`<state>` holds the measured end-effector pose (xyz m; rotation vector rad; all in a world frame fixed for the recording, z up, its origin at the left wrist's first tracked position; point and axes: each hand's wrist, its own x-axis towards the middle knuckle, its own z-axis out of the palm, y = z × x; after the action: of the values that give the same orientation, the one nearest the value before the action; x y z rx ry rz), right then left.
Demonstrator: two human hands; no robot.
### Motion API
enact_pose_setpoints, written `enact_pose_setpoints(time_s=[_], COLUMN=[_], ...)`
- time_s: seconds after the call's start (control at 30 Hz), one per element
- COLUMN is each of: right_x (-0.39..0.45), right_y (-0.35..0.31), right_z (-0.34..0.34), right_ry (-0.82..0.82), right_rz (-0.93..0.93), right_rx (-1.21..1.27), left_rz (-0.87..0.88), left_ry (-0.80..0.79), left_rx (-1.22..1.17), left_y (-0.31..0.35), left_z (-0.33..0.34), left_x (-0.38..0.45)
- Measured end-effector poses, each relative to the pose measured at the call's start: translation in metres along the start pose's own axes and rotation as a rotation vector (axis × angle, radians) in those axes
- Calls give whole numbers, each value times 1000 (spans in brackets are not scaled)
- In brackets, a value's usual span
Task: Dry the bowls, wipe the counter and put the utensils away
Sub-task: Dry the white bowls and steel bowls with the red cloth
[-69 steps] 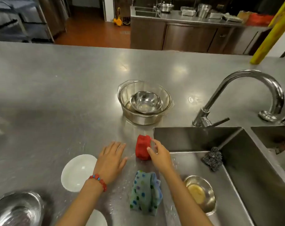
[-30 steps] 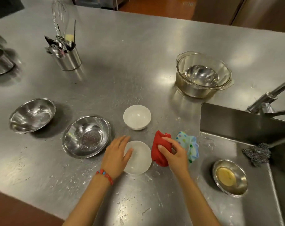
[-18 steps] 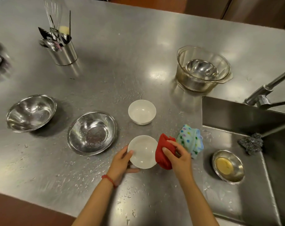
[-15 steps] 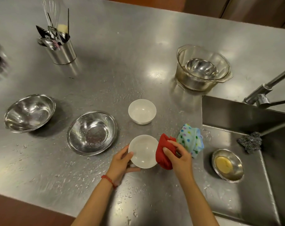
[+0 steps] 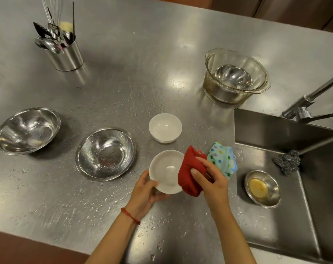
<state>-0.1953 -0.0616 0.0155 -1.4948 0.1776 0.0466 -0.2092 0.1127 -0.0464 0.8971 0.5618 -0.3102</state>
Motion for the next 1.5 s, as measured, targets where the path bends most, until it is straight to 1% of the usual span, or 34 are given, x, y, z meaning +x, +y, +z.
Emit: enact_pose_setpoints(time_s=[0.07,0.13,0.2,0.3,0.33,0.37,0.43,0.47,0.5,0.53,0.57,0.6,0.67,0.73,0.77,0.83,0.87,0.9,0.93,1.0,1.07,1.13,1.2,1.3,1.33,1.4,1.5], right_x=[-2,-5,-7,-7,-7,-6,1,5,9,11,13,12,7,2,1,0,1,3,5,2,-3,-7,-10,-14,-15,-18,-19], right_y=[1,5,10,19,21,21,18,18,17,15,15,15,18,18,17,14,11,9,8,6,7,11,14,19,20,18,13], right_z=[4,11,21,38,43,46,47,45,42,40,40,41,48,57,59,56,53,48,42,34,37,43,47,39,35,28,30], right_ry=[-61,-82,-69,-84,-76,-73,-143,-211,-281,-333,-349,-322,-180,-65,-51,-103,-157,-212,-258,-295,-254,-148,-96,-134,-154,-188,-162], right_rz=[12,34,12,-176,-216,-211,-103,-29,44,91,107,103,72,25,-15,-92,-100,-80,-48,6,50,70,69,32,30,21,8], right_rx=[-19,-118,-353,-833,-955,-1045,-1128,-1101,-1023,-918,-821,-747,-665,-709,-780,-983,-1064,-1089,-1048,-837,-646,-537,-558,-800,-842,-848,-709], left_rz=[11,51,126,316,362,386,396,398,400,399,392,385,390,406,407,416,421,428,440,455,456,469,481,462,453,428,408], left_ry=[-11,-21,-31,0,17,32,50,57,59,56,53,45,21,18,26,32,33,36,36,13,-18,-29,-16,17,15,1,-4], left_rx=[18,91,187,362,417,443,446,453,468,476,483,496,529,525,511,506,513,517,521,542,567,572,569,563,553,528,530], left_y=[0,0,0,2,3,5,7,8,7,6,5,5,9,14,17,21,21,19,18,16,13,10,7,6,5,4,-1], left_z=[4,9,14,21,23,25,27,26,26,25,25,25,26,26,26,27,28,30,32,39,44,46,43,39,39,42,45], left_x=[-3,-6,-9,-13,-13,-13,-12,-12,-12,-13,-14,-15,-16,-16,-16,-15,-15,-16,-17,-21,-25,-30,-32,-31,-31,-33,-35])
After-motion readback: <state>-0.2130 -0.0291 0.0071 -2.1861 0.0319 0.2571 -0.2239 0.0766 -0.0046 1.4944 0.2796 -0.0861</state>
